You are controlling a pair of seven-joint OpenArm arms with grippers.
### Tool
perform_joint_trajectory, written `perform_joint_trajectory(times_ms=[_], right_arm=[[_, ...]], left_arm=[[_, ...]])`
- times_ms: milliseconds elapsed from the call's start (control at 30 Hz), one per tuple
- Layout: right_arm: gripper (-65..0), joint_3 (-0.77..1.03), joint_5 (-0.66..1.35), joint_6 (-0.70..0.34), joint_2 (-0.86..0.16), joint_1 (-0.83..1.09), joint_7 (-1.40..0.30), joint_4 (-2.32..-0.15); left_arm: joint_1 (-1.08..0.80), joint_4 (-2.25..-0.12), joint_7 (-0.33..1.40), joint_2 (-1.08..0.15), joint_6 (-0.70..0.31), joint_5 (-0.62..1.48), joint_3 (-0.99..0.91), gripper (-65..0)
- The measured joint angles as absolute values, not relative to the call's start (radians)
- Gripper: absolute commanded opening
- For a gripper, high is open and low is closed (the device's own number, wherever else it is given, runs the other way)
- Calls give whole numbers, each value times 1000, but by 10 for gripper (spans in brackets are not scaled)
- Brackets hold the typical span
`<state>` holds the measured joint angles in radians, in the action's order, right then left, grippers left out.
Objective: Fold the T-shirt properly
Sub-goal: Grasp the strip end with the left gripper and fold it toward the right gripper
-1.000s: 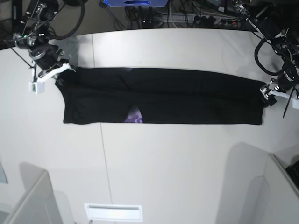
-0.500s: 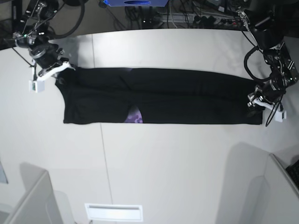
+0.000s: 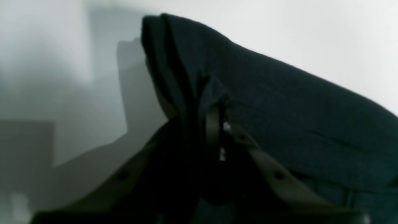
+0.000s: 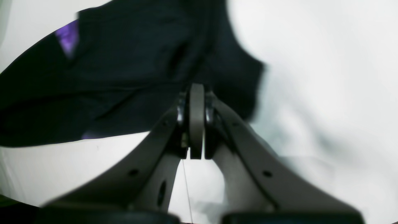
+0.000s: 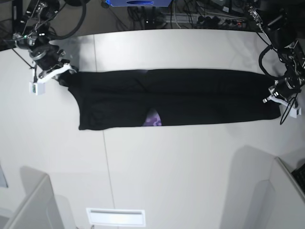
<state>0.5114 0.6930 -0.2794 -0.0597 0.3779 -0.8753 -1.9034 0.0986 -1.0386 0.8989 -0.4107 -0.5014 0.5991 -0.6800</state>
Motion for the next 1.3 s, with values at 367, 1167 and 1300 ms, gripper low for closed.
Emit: perform_joint_trajectory(times_ms=[367,1167,1300], right_arm=[[-650,511,696,-279,-59,375,-875,-1903],[-650,513,695,-279,-60,375,-882,-1903],[-650,513,695,-279,-60,376,-883,-1903]], left_arm=[[2,-1344,940,-414,-496,577,-663,-650],[-44,-1578,1007,-218,-328,581,-300,-650],[-16,-1578,1011,-169,-308,589,-258,-650]])
